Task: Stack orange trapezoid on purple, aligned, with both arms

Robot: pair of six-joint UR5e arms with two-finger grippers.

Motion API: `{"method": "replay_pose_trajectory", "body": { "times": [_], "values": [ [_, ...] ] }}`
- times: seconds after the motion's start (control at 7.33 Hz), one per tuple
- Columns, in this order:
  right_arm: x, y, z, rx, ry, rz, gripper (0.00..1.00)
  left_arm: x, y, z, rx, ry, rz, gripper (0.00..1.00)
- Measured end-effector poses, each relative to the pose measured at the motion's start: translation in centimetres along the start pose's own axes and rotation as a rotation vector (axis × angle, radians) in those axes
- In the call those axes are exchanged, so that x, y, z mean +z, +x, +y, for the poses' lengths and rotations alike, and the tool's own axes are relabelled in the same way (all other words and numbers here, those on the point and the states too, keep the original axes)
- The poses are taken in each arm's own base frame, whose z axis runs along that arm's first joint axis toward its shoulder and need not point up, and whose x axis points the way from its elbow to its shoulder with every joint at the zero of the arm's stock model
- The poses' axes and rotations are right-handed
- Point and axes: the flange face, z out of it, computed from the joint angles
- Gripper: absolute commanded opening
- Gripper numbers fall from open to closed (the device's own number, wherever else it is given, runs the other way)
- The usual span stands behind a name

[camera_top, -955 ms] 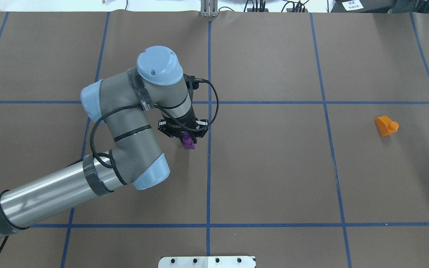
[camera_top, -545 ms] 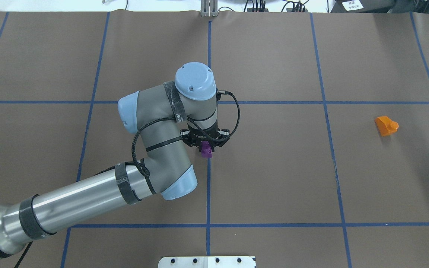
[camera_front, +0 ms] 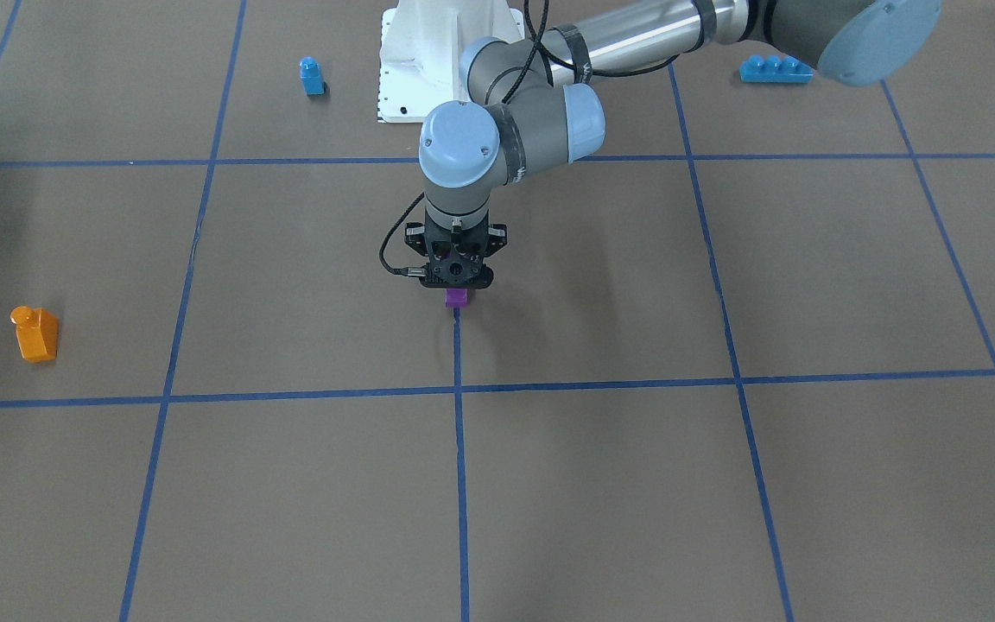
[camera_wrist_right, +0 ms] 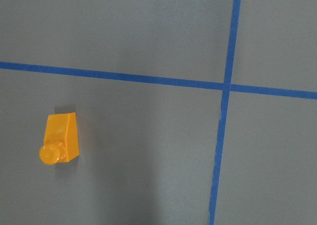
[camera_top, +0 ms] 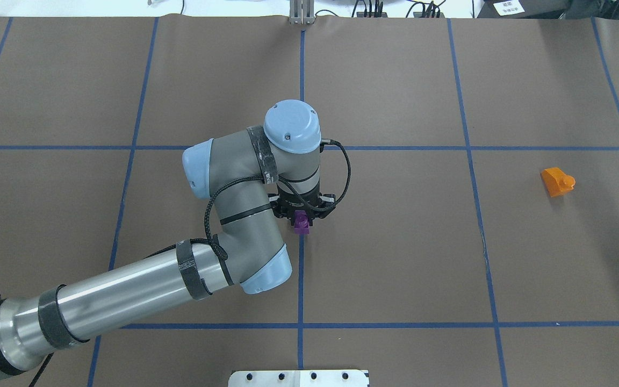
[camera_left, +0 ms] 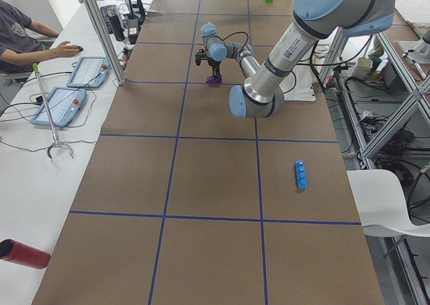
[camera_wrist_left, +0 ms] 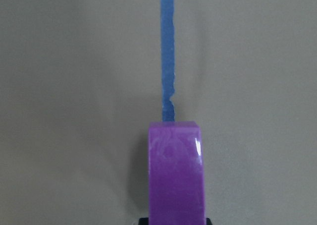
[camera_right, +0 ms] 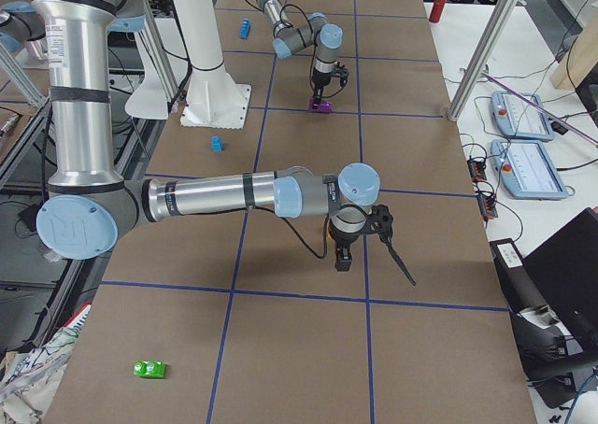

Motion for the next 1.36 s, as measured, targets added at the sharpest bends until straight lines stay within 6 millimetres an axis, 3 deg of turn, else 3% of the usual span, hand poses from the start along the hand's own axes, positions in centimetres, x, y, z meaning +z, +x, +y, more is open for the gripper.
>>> {"method": "replay_pose_trajectory", "body": {
  "times": [0.14, 0.55, 0.82, 0.95, 1.23, 1.36],
  "values": [
    [0.1, -0.1, 0.0, -0.003, -0.002, 0.001, 1.0, 0.1, 0.0, 0.1, 0.001, -0.002, -0.001, 0.35],
    [0.4, -0.5, -0.2, -0.008, -0.007, 0.002, 1.0, 0.8, 0.2, 0.6, -0.012, -0.011, -0.007, 0.42],
    [0.4, -0.4, -0.1, -0.006, -0.009, 0.002, 1.0, 1.1, 0.4, 0.9, -0.026, -0.016, -0.008, 0.92],
    [0.4, -0.4, -0.1, -0.005, -0.009, 0.001, 1.0, 1.2, 0.4, 0.9, -0.025, -0.016, -0.008, 1.0],
    [1.0, -1.1, -0.3, -0.018, -0.021, 0.0, 1.0, 0.7, 0.2, 0.5, -0.025, -0.008, -0.003, 1.0],
    [2.1, -2.4, -0.6, -0.031, -0.035, 0.0, 1.0, -0.7, -0.2, -0.6, -0.034, 0.01, 0.006, 1.0]
  ]
}}
